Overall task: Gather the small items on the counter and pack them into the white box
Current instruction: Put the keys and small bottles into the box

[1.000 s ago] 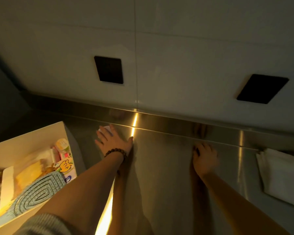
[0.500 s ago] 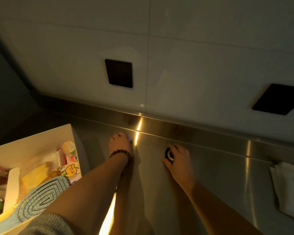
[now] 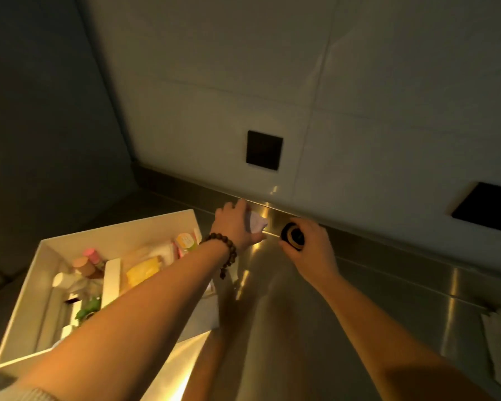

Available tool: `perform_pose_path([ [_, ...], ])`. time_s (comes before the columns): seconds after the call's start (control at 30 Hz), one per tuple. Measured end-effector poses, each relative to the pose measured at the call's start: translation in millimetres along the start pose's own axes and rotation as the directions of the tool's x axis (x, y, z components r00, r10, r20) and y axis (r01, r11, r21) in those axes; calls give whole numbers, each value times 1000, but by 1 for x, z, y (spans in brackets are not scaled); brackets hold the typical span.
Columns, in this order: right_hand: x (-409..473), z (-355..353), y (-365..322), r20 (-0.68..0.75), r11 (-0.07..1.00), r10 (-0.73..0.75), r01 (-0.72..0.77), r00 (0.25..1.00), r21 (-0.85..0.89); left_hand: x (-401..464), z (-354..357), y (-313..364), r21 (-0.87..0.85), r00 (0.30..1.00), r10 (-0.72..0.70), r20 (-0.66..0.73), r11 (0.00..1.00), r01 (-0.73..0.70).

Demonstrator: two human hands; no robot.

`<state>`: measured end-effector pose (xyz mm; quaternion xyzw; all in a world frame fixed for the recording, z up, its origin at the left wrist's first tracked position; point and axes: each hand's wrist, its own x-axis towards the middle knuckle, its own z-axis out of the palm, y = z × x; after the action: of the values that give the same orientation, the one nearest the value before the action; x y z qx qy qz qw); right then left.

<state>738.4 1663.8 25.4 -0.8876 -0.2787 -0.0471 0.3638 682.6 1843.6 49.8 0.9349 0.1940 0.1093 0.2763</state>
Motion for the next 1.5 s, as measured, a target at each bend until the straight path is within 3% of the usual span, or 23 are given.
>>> perform_pose_path([
  [0.17, 15, 13, -70, 30, 990, -139, 138, 990, 21, -24, -81, -61, 69, 999, 20, -49, 998, -17],
  [0.33, 18, 53, -129, 105, 969, -244, 239, 964, 60, -58, -135, -143, 133, 993, -85, -82, 987, 95],
  [0.57, 7, 113, -178, 301, 947, -322, 304, 898, 105, -91, -139, -213, 146, 981, -190, 41, 972, 182],
  [0.73, 4, 145, -193, 406, 946, -319, 316, 857, 75, -90, -112, -228, 229, 976, -151, 156, 967, 113],
  [1.23, 8, 172, -186, 481, 963, -240, 270, 843, 7, -79, -96, -247, 418, 971, -118, 209, 908, 20],
  [1.33, 3, 173, -188, 492, 960, -251, 280, 833, 16, -82, -104, -241, 394, 967, -129, 221, 919, 33],
  [1.5, -9, 180, -203, 532, 942, -314, 330, 786, 68, -96, -133, -228, 241, 992, -89, 93, 968, 64],
])
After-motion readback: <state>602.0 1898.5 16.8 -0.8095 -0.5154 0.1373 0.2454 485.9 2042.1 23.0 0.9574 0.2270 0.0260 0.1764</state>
